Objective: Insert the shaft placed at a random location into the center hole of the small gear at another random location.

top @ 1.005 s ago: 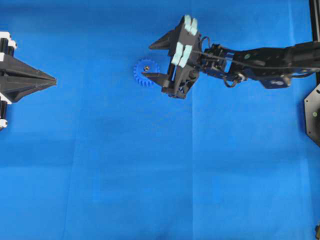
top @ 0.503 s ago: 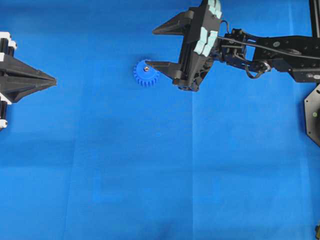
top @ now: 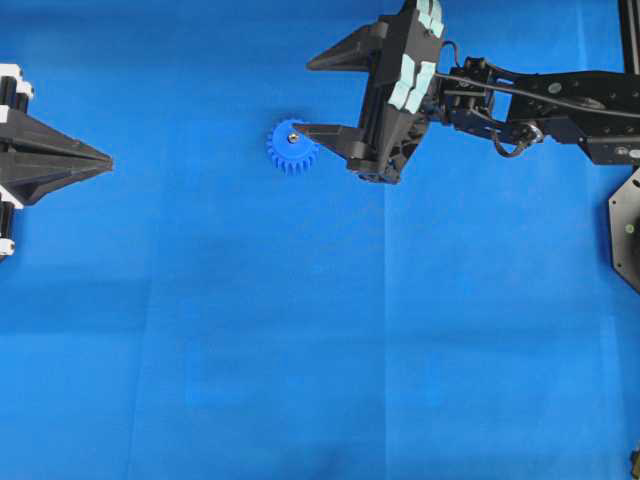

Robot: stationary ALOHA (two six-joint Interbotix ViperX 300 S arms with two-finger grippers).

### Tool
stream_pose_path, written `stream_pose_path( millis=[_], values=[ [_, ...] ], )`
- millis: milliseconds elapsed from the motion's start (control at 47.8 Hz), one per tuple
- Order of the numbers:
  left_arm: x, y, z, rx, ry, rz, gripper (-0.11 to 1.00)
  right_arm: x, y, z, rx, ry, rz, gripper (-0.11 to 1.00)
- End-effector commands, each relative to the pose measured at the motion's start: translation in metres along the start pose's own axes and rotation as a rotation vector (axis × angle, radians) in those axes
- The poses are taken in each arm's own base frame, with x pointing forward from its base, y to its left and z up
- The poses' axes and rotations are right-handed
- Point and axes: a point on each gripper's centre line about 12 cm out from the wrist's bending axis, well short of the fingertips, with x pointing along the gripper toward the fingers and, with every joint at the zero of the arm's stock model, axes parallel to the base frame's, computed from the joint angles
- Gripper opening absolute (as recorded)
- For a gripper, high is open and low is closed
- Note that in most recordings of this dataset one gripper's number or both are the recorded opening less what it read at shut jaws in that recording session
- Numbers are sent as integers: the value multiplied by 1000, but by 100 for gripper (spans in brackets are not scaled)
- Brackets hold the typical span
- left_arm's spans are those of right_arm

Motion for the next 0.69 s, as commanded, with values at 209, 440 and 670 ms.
stream_pose_path(
  millis=[209, 440, 670],
  values=[
    [2, 0, 3, -2, -3, 0, 0, -30, 1, 1, 6, -25, 10, 90],
    [2, 0, 4, -11, -5, 0, 0, -54, 1, -8, 4, -17, 17, 90],
    [2, 0, 3, -12, -3, 0, 0, -60, 5, -12, 2, -16, 27, 90]
  ],
)
